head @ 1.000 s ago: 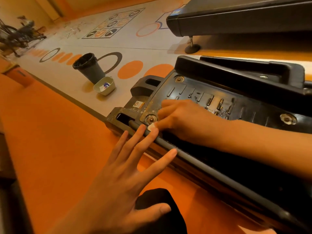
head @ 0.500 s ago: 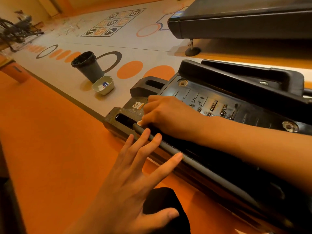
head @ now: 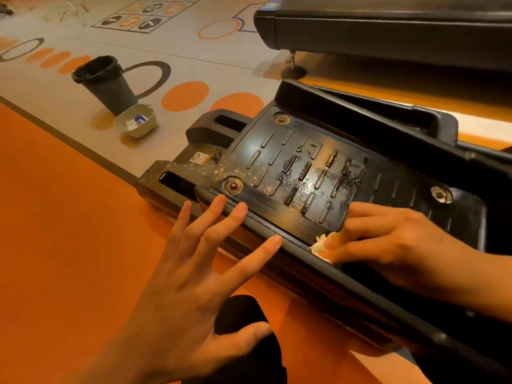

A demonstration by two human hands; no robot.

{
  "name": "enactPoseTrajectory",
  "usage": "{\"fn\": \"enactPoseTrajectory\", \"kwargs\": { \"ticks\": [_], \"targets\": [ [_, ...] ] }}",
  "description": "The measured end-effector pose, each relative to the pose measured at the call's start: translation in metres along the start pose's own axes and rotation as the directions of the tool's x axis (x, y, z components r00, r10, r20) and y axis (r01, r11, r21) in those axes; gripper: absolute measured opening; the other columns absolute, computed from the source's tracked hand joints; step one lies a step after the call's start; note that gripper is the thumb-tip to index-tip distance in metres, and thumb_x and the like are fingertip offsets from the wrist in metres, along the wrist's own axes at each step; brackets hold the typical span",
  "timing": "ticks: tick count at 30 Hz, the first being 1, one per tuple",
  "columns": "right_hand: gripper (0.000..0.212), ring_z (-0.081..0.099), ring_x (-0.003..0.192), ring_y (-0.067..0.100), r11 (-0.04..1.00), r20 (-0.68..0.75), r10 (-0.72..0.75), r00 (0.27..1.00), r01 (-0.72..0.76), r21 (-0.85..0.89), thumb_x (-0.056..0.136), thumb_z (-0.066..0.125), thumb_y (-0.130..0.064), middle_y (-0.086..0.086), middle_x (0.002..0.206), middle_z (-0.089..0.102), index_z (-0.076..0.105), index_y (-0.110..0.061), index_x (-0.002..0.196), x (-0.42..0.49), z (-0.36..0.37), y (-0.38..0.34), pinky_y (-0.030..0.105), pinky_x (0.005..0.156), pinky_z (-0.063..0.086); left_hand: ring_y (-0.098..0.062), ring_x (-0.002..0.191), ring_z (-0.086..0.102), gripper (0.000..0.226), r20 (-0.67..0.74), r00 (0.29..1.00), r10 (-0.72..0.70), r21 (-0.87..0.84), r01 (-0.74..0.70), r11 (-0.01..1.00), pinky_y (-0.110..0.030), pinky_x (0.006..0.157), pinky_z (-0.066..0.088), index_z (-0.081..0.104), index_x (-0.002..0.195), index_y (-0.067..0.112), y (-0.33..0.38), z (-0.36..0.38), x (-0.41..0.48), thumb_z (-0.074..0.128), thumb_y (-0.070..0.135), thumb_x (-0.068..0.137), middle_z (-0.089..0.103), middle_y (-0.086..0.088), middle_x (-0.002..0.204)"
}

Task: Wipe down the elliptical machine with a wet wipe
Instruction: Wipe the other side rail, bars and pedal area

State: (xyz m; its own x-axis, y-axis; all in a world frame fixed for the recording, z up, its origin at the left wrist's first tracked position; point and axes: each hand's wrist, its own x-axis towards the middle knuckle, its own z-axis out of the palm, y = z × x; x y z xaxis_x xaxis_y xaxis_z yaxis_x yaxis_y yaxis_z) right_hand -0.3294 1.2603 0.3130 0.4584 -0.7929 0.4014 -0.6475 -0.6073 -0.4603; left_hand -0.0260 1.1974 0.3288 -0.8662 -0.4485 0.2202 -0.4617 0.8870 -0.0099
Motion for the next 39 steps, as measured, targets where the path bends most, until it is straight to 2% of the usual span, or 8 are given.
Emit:
{"fn": "enactPoseTrajectory", "kwargs": {
  "ticks": [6,10,15,20,26,31,36,39],
  "targets": [
    [0.023,0.051,0.076,0.015,0.987,-0.086,-0.076,0.993,0.063,-0.146,0.098,0.056,-0.018,0.001,0.081,0.068,0.079,-0.013,0.102,0.055,0.025,0.002,0.037,0.052,0.05,-0.035,0.16,0.012,0.074,0.01,1.0,0.007,0.005,-0.007,1.0,-0.062,0.127,0.006,0.036,0.159,0.036,0.0,0.0,0.001,0.031,0.077,0.098,0.02,-0.009,0.17],
    [0.027,0.031,0.084,0.0,0.984,-0.132,-0.126,0.983,0.106,-0.145,0.093,0.054,-0.018,-0.001,0.081,0.066,0.08,-0.014,0.096,0.104,0.036,0.009,0.025,0.058,0.038,-0.035,0.16,0.011,0.073,0.025,1.0,-0.006,0.0,0.006,1.0,-0.063,0.126,0.008,0.036,0.16,0.036,0.001,-0.004,0.001,0.031,0.076,0.098,0.019,-0.01,0.171],
    [0.022,0.045,0.082,0.009,0.992,-0.041,-0.058,0.997,0.053,-0.115,0.098,0.058,-0.017,-0.002,0.083,0.065,0.08,-0.015,0.098,0.053,0.022,0.004,0.018,0.065,0.034,-0.036,0.16,0.011,0.072,-0.011,1.0,-0.014,-0.026,0.014,1.0,-0.063,0.126,0.007,0.036,0.159,0.037,0.001,0.002,0.001,0.031,0.076,0.098,0.02,-0.008,0.17],
    [0.021,0.048,0.081,0.008,0.996,-0.023,0.003,1.0,-0.005,-0.091,0.101,0.06,-0.02,-0.006,0.088,0.068,0.08,-0.014,0.106,-0.015,0.003,-0.004,0.022,0.067,0.047,-0.036,0.16,0.011,0.074,-0.031,0.999,0.008,-0.044,-0.009,0.999,-0.061,0.127,0.004,0.037,0.157,0.036,-0.001,0.005,0.001,0.031,0.078,0.097,0.018,-0.007,0.169],
    [0.015,0.035,0.081,0.005,0.983,-0.052,-0.124,0.991,0.116,-0.142,0.092,0.064,-0.011,-0.002,0.079,0.063,0.078,-0.015,0.087,0.068,0.025,0.007,0.019,0.06,0.031,-0.037,0.16,0.01,0.076,0.024,1.0,-0.001,-0.02,0.001,1.0,-0.059,0.127,0.005,0.038,0.158,0.034,0.002,-0.001,0.001,0.029,0.078,0.097,0.02,-0.012,0.17],
    [0.01,0.058,0.079,0.021,0.984,-0.079,-0.146,0.986,0.137,-0.111,0.081,0.073,0.0,0.005,0.081,0.068,0.077,-0.009,0.082,0.125,0.038,0.011,0.032,0.059,0.048,-0.037,0.16,0.009,0.077,0.071,0.997,-0.019,0.012,0.018,1.0,-0.057,0.126,0.006,0.038,0.159,0.034,0.003,-0.007,0.0,0.03,0.078,0.097,0.018,-0.011,0.171],
    [0.012,0.037,0.08,0.002,0.998,-0.053,-0.054,0.997,0.053,-0.017,0.087,0.069,-0.011,-0.004,0.08,0.063,0.078,-0.017,0.083,0.064,0.026,0.011,0.007,0.065,0.024,-0.036,0.16,0.008,0.077,0.066,0.998,-0.019,0.014,0.018,1.0,-0.056,0.127,0.006,0.038,0.159,0.034,0.003,-0.007,0.0,0.028,0.078,0.097,0.016,-0.01,0.172],
    [0.02,0.048,0.078,0.005,0.997,-0.046,0.049,0.998,-0.045,0.069,0.099,0.063,-0.023,-0.008,0.082,0.063,0.079,-0.019,0.087,0.009,0.014,0.005,0.02,0.063,0.042,-0.037,0.16,0.009,0.077,0.051,0.999,-0.015,-0.007,0.015,1.0,-0.058,0.126,0.008,0.038,0.159,0.034,0.003,-0.005,0.0,0.029,0.079,0.096,0.017,-0.01,0.171]
  ]
}}
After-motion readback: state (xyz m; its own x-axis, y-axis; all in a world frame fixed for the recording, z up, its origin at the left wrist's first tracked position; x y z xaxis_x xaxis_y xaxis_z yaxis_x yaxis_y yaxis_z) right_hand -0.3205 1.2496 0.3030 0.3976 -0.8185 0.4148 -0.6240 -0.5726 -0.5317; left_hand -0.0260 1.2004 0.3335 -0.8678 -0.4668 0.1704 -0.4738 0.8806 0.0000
